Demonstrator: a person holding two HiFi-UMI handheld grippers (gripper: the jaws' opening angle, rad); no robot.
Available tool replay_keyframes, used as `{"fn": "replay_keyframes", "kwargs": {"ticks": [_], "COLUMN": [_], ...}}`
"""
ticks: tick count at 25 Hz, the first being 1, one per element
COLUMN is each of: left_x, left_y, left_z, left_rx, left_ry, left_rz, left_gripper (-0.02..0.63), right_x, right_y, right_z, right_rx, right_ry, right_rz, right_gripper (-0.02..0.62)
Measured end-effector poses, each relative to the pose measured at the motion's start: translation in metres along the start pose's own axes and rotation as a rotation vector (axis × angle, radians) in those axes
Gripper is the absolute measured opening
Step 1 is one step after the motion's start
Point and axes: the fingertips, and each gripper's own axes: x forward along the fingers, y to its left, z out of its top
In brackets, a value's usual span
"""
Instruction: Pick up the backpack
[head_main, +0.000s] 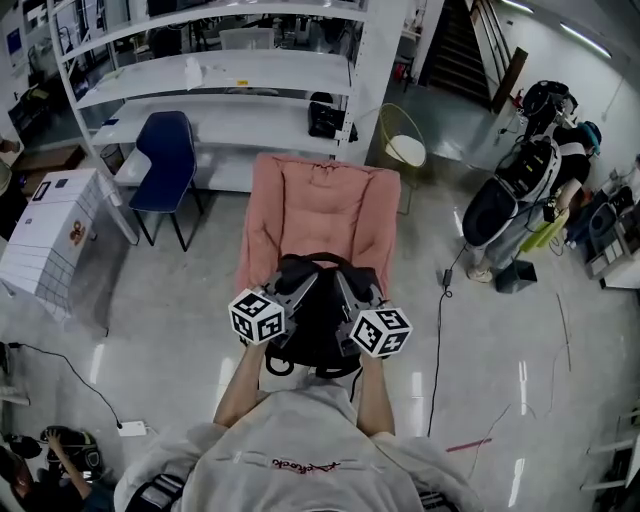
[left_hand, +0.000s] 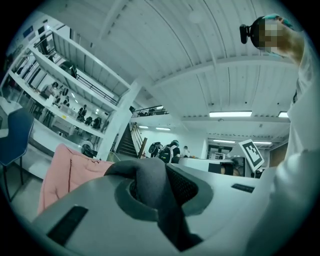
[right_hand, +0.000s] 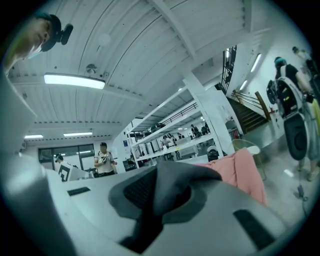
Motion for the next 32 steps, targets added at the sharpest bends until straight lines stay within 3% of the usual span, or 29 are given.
{"fn": "replay_keyframes", "kwargs": {"ticks": [16,32], "left_x": [-0.016,-0.013], "left_y": [-0.022,-0.017], "left_z": [0.006,-0.009], "left_rx": [0.023,0.019], "left_ry": [-0.023,0.048], "left_rz": [-0.044,-0.075], "left_gripper": [0.049,0.049], "right_x": [-0.023,-0.026], "right_y": [0.018,0.013], "right_z": [0.003,-0.012], "right_rx": [-0.045,-0.045], "right_ry": [-0.037,0.013], "right_rz": [-0.011,-0.041], "right_gripper": [0.052,0.051]}}
